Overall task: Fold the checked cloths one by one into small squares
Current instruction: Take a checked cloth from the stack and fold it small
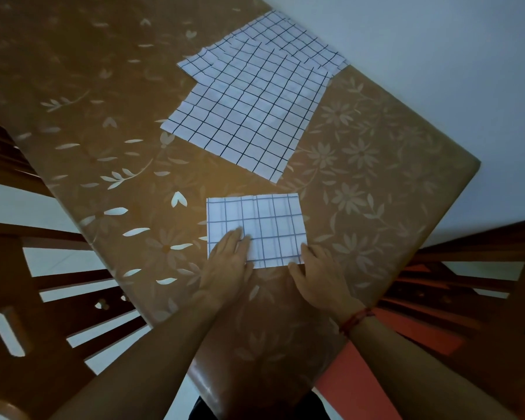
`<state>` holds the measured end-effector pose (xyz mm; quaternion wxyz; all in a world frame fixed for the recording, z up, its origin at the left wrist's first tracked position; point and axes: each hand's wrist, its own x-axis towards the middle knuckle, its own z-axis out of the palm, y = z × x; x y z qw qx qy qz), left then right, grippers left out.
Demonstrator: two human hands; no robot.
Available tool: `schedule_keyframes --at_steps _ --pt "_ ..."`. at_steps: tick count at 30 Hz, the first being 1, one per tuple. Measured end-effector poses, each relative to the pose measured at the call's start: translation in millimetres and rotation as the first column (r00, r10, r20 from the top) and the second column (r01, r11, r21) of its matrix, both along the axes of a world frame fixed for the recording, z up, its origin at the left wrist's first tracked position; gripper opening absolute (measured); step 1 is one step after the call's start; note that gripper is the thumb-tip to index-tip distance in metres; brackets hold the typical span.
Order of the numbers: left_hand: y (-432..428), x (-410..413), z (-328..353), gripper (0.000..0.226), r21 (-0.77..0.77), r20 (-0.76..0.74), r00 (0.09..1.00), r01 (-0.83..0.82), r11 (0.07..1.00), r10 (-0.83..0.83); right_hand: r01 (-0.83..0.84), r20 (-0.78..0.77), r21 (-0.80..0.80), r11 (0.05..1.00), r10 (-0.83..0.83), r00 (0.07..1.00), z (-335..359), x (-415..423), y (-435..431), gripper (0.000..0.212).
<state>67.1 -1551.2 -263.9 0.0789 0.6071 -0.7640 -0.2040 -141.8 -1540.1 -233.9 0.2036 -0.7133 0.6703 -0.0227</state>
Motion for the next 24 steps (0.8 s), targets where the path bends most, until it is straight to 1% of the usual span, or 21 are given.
schedule_keyframes --at_steps 3,6,7,9,11,14,15,17,19,20,22,24 --pt "-6.9 -8.8 -1.5 0.060 0.036 0.026 0.999 0.026 0.999 -0.027 0.041 0.051 0.018 0.999 -0.042 0.998 1.3 -2.4 -10.0 0.043" --pt "-6.9 -11.1 -6.2 0.063 0.093 0.099 0.994 0.029 0.995 -0.038 0.127 0.186 0.031 0.991 -0.131 0.974 1.3 -4.4 -21.5 0.033" --pt "-6.6 -11.4 -6.9 0.064 0.111 0.109 0.993 0.021 0.994 -0.033 0.177 0.255 0.068 0.982 -0.188 0.949 1.0 -4.9 -26.3 0.026" --pt "-6.4 -11.9 -9.4 0.064 0.127 0.096 0.995 0.012 0.992 -0.025 0.280 0.398 0.204 0.938 -0.340 0.852 2.3 -4.0 -37.5 0.012" --pt "-7.2 -12.1 -10.6 0.065 0.126 0.080 0.997 0.009 0.992 -0.020 0.361 0.460 0.294 0.885 -0.463 0.758 0.7 -1.8 -50.2 0.015" --pt "-8.4 -11.4 -11.0 0.066 0.143 0.090 0.996 0.001 0.990 -0.014 0.492 0.444 0.389 0.779 -0.626 0.641 2.4 2.4 -68.0 0.020" --pt "-8.4 -11.3 -11.1 0.065 0.145 0.093 0.996 -0.002 0.989 -0.012 0.512 0.433 0.412 0.753 -0.657 0.617 2.6 3.9 -71.6 0.020" --pt "-8.5 -11.2 -11.8 0.065 0.140 0.081 0.997 -0.006 0.990 -0.005 0.515 0.425 0.436 0.738 -0.673 0.605 3.3 7.3 -76.9 0.016" --pt "-8.4 -11.0 -13.0 0.065 0.136 0.072 0.997 -0.008 0.991 -0.002 0.514 0.436 0.439 0.737 -0.675 0.596 3.2 10.0 -80.8 0.019" --pt "-8.5 -10.7 -14.0 0.065 0.133 0.071 0.997 -0.010 0.991 0.000 0.518 0.437 0.445 0.731 -0.682 0.587 3.4 11.0 -82.7 0.017" --pt "-8.2 -10.4 -15.9 0.065 0.129 0.069 0.998 -0.012 0.992 0.003 0.520 0.446 0.474 0.711 -0.702 0.555 3.3 11.0 -86.4 0.010" --pt "-8.4 -9.9 -18.1 0.065 0.128 0.065 0.998 -0.010 0.992 0.002 0.522 0.457 0.505 0.687 -0.726 0.514 2.9 9.6 -89.5 0.008"
